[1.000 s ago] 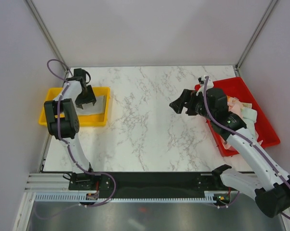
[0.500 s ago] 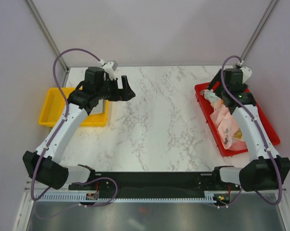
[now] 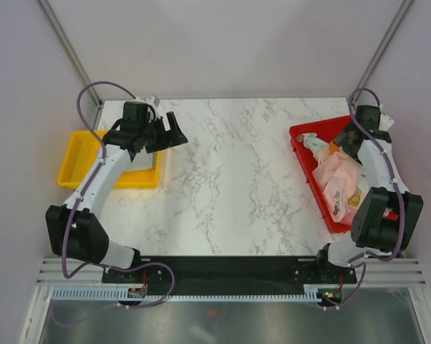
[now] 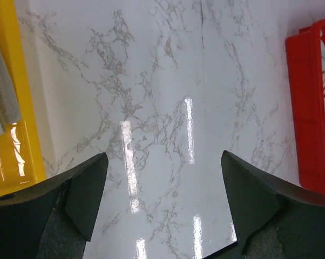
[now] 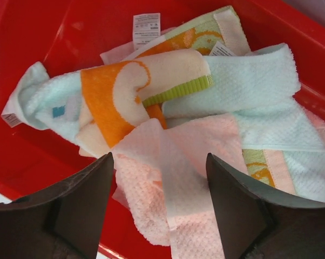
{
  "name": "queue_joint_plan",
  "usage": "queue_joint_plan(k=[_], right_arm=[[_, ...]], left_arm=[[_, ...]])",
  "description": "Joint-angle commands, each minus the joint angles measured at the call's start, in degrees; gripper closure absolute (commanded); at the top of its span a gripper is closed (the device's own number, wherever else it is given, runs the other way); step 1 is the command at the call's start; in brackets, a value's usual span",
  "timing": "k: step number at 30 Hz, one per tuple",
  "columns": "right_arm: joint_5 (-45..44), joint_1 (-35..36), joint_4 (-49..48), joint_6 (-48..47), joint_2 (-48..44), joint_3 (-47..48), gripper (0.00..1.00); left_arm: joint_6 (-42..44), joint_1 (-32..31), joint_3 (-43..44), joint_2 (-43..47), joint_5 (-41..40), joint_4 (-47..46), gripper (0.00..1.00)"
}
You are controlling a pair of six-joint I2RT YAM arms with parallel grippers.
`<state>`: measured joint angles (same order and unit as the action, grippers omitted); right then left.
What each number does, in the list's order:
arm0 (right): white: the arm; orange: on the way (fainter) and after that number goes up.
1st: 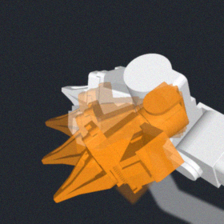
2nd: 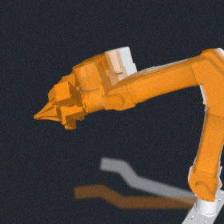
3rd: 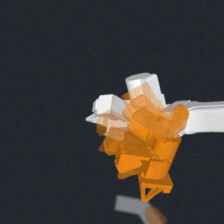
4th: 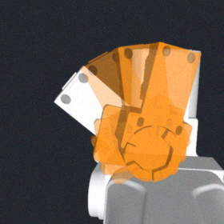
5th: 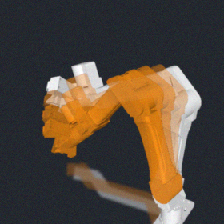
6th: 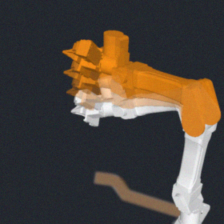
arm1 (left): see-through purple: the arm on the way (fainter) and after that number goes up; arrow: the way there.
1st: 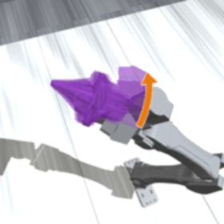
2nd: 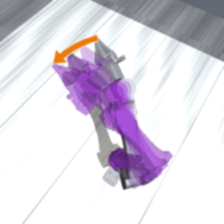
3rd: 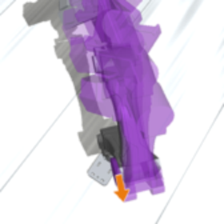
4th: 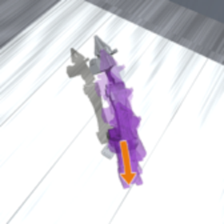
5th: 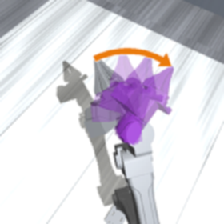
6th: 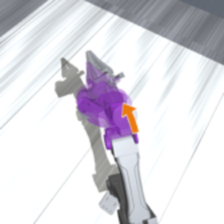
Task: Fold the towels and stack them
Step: Grab crumpled towel, then move the towel to the center of the board
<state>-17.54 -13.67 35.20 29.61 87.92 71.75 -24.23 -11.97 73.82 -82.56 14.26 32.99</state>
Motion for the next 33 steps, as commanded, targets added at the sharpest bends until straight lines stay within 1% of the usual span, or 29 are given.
queue_joint_plan(k=[1,4,5,7,8,10,12,13,14,15,17,18,20,21,22,23,24,26,27,28,29,30,31,32,33], right_arm=[[1.01,-1.88,0.66,-2.18,2.52,1.73,0.25],[0.93,-2.68,1.97,-3.24,1.03,2.86,0.61],[0.84,-2.68,2.50,-3.59,-0.98,3.66,0.80],[3.64,-2.68,4.08,-4.29,-4.40,6.90,1.00],[6.09,-2.50,4.35,-4.81,-5.64,8.22,1.00],[14.08,-1.19,4.61,-5.17,-9.41,11.21,1.00],[21.11,0.74,4.61,-4.82,-11.62,13.58,1.00],[27.84,1.80,4.27,-3.69,-13.89,14.21,1.00],[30.87,3.11,3.31,-2.81,-15.13,14.47,1.00],[33.07,6.87,2.08,-1.67,-16.45,14.39,1.00],[39.31,11.01,-2.05,2.37,-19.80,12.81,1.00],[40.82,16.26,-3.28,3.17,-20.41,11.24,1.00],[42.23,20.86,-4.09,5.01,-21.21,9.30,1.00],[42.67,24.53,-5.04,5.81,-21.65,5.37,1.00],[43.63,26.14,-8.53,6.68,-22.43,2.64,1.00],[44.43,28.85,-10.14,8.61,-22.70,-2.87,1.00],[44.52,30.18,-13.89,9.15,-23.05,-5.88,1.00],[44.35,32.91,-17.52,9.94,-22.80,-12.04,1.00],[43.65,35.53,-18.93,10.12,-22.27,-17.38,1.00],[43.90,36.86,-22.86,9.77,-20.79,-19.95,1.00],[43.91,38.27,-24.64,9.51,-19.81,-22.24,1.00],[43.04,41.33,-26.05,8.37,-18.67,-25.66,0.98],[42.16,42.49,-25.54,7.41,-15.96,-26.65,0.93],[41.37,44.33,-24.23,6.00,-14.55,-27.44,0.89],[40.05,44.78,-21.08,3.73,-12.70,-27.71,0.83]], left_arm=[[-2.05,-0.34,1.95,2.14,4.89,-1.35,0.08],[-3.01,-0.60,-0.16,4.07,9.02,-2.93,0.09],[-3.02,-0.60,-1.30,4.17,10.33,-3.28,0.09],[-2.49,-0.69,-1.84,4.17,11.40,-3.29,0.09],[-2.23,-0.69,-1.84,4.34,11.92,-3.20,0.09],[-2.31,-0.60,-1.84,5.13,12.37,-3.29,0.09],[-2.40,-0.69,-1.58,5.40,14.65,-3.46,0.09],[-2.23,-0.69,-1.31,5.48,15.26,-3.46,0.09],[-2.23,-0.60,-1.23,5.48,16.31,-3.37,0.08],[-2.23,-0.69,-1.22,5.83,16.76,-3.37,0.08],[-2.49,-0.69,-1.49,6.97,17.90,-4.42,0.08],[-2.32,-0.69,-1.40,7.24,18.25,-4.43,0.08],[-2.40,-0.60,-0.96,7.68,18.70,-4.25,0.08],[-2.66,-0.69,-1.05,8.55,18.70,-4.25,0.08],[-3.45,-0.60,-1.74,8.91,18.61,-4.17,0.08],[-4.07,-0.60,-2.19,9.26,18.00,-4.16,0.08],[-4.33,-0.69,-3.32,9.26,17.21,-4.16,0.08],[-4.60,-0.60,-4.82,9.18,14.32,-4.25,0.08],[-4.69,-0.60,-5.52,9.18,13.00,-4.34,0.08],[-4.69,-0.69,-6.92,8.83,12.03,-4.34,0.08],[-4.60,-0.69,-7.55,8.56,9.76,-4.25,0.08],[-4.08,-0.60,-8.16,8.30,8.78,-4.34,0.08],[-3.81,-0.69,-8.95,7.69,7.46,-4.34,0.08],[-3.11,-0.60,-9.22,7.25,7.10,-4.34,0.08],[-2.67,-0.78,-9.57,6.89,7.01,-4.25,0.09]])
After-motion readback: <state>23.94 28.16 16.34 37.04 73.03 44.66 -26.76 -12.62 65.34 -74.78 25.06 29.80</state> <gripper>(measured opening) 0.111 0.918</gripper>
